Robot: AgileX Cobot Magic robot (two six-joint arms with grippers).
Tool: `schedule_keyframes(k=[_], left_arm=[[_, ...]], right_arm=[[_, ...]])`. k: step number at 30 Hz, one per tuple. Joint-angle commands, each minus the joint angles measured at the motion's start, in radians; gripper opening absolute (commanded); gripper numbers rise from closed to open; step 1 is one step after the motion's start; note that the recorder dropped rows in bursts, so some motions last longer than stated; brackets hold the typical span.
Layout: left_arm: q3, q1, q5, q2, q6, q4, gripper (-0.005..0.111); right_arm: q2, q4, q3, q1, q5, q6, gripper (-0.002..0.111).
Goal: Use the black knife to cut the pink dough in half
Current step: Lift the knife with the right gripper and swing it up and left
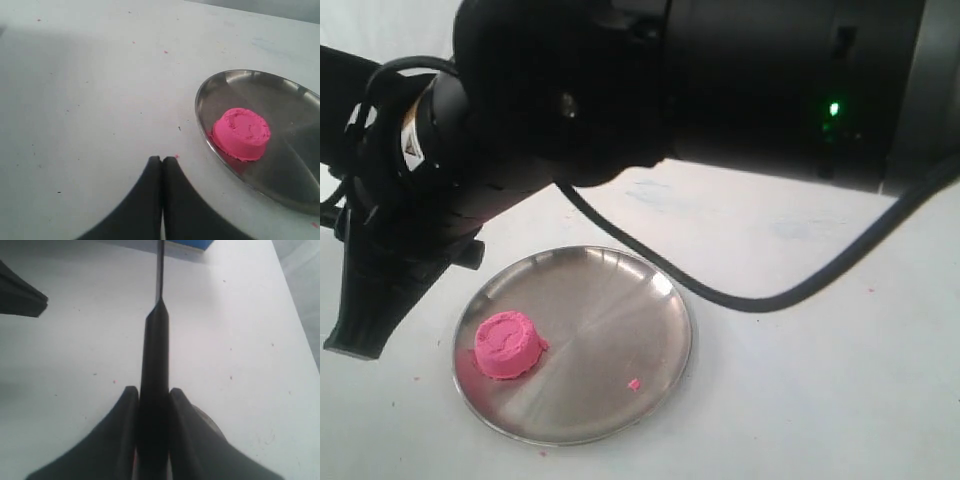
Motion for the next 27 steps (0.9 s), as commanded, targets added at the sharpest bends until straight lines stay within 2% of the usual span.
schedule_keyframes(k=[1, 4, 9, 16, 19, 25, 27], left_arm=[[0.005, 0.003, 0.001, -0.004, 0.001, -0.001, 0.000], [0.005, 0.003, 0.001, -0.004, 0.001, -0.001, 0.000], [0.005, 0.003, 0.001, -0.004, 0.001, -0.001, 0.000], [0.005, 0.003, 0.001, -0.004, 0.001, -0.001, 0.000], [0.005, 0.003, 0.001, -0.004, 0.001, -0.001, 0.000], [0.005, 0.003, 0.001, -0.004, 0.001, -0.001, 0.000], [0.005, 0.003, 0.001, -0.004, 0.001, -0.001, 0.000]], right_arm=[[-0.006, -0.080, -0.008, 0.001, 0.021, 0.098, 0.000], [-0.006, -0.080, -0.008, 0.001, 0.015, 0.102, 0.000], [-0.006, -0.090, -0.008, -0.016, -0.029, 0.229, 0.000], [-0.006, -0.091, -0.008, -0.021, -0.077, 0.225, 0.000], [-0.018, -0.093, -0.010, -0.021, -0.197, 0.239, 0.000], [-0.024, -0.088, -0.077, -0.021, -0.424, 0.413, 0.000], [-0.024, -0.022, -0.077, -0.016, -0.457, 0.404, 0.000]])
